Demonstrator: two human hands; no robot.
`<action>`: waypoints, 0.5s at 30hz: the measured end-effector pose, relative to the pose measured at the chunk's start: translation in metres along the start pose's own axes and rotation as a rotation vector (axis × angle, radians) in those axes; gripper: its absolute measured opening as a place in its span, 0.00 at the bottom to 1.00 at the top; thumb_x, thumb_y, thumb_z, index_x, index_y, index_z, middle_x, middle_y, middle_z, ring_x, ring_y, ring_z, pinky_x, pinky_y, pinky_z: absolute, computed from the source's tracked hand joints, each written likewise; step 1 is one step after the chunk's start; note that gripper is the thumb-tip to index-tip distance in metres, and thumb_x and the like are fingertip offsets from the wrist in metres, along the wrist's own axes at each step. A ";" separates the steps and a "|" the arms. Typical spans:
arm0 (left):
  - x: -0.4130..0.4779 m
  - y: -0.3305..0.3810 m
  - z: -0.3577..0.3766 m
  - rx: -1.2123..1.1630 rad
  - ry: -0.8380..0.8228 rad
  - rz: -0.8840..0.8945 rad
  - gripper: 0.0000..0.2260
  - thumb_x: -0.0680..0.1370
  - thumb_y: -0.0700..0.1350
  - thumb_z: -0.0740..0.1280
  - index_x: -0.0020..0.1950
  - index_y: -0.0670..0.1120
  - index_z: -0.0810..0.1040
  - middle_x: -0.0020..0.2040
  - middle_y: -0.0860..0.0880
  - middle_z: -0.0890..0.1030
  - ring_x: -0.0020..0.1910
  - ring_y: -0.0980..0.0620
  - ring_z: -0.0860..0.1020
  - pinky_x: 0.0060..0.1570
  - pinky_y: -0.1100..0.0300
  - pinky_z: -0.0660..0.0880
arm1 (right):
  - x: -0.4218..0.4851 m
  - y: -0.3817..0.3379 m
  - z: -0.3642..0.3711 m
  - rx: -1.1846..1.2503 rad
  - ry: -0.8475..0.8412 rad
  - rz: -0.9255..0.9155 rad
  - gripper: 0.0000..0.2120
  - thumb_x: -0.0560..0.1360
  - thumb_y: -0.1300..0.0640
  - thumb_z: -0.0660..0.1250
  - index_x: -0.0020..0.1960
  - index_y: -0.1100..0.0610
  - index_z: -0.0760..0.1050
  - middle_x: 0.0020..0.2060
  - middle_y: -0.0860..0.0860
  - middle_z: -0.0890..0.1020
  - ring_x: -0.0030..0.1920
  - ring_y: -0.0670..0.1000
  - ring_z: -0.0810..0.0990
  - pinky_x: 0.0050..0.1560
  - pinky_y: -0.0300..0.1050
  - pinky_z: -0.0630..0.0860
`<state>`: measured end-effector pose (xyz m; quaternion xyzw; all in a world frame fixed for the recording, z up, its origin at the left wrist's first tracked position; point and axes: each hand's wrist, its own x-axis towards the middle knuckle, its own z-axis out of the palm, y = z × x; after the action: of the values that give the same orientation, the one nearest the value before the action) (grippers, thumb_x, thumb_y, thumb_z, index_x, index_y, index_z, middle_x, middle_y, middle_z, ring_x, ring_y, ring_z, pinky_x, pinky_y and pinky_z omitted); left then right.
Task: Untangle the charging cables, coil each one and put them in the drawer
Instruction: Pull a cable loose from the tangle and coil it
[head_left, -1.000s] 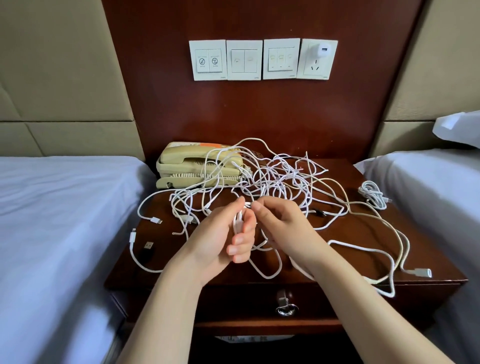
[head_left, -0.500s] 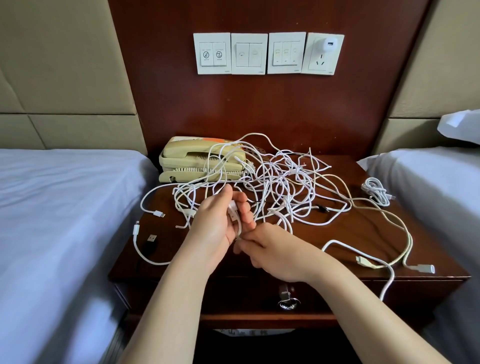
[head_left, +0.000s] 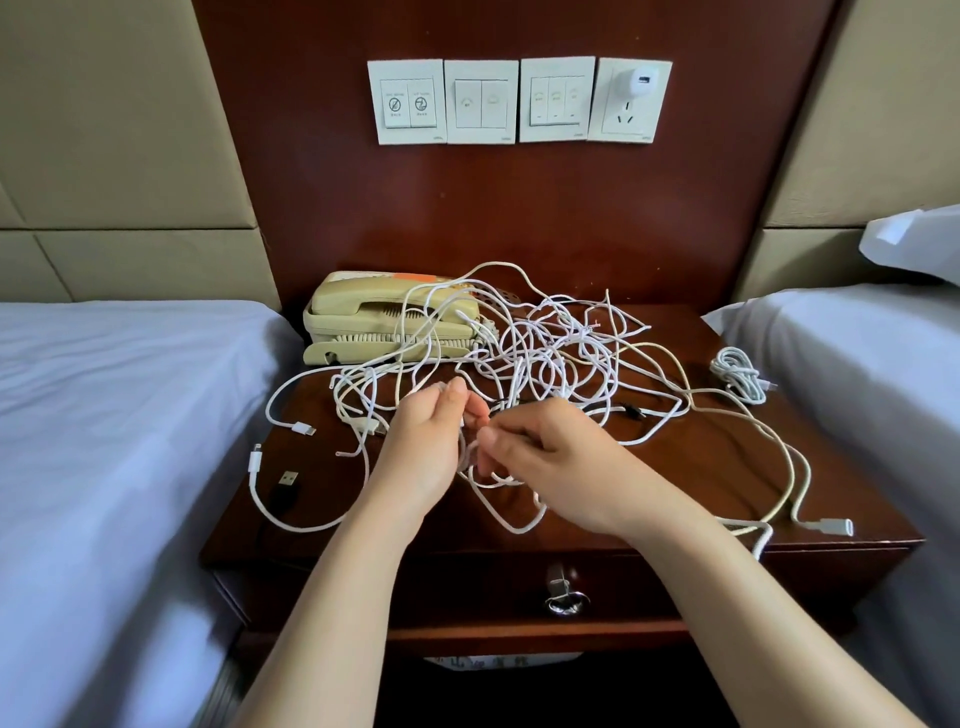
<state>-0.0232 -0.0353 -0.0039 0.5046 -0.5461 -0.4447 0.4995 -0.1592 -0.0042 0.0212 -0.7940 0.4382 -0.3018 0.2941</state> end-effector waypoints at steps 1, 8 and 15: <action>0.000 0.000 0.002 -0.010 -0.023 -0.028 0.18 0.83 0.45 0.53 0.38 0.43 0.75 0.30 0.48 0.77 0.30 0.50 0.77 0.36 0.56 0.78 | 0.001 0.002 0.000 0.021 0.038 0.001 0.16 0.80 0.57 0.59 0.38 0.61 0.78 0.26 0.54 0.72 0.25 0.44 0.65 0.29 0.35 0.61; -0.009 0.007 0.012 -0.171 -0.206 -0.122 0.28 0.83 0.51 0.51 0.27 0.45 0.76 0.24 0.46 0.71 0.22 0.50 0.70 0.25 0.60 0.70 | 0.002 0.008 0.002 0.197 0.173 -0.030 0.17 0.80 0.59 0.60 0.37 0.67 0.74 0.27 0.58 0.80 0.27 0.50 0.79 0.34 0.38 0.74; -0.023 0.019 0.008 -0.241 -0.502 -0.277 0.29 0.80 0.61 0.43 0.38 0.39 0.70 0.24 0.47 0.66 0.19 0.54 0.65 0.22 0.64 0.67 | 0.002 0.017 0.001 0.214 0.217 -0.013 0.12 0.77 0.57 0.66 0.38 0.65 0.75 0.25 0.51 0.78 0.28 0.49 0.76 0.34 0.44 0.72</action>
<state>-0.0331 -0.0107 0.0117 0.3858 -0.5216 -0.6809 0.3400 -0.1663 -0.0127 0.0086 -0.7236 0.4274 -0.4329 0.3261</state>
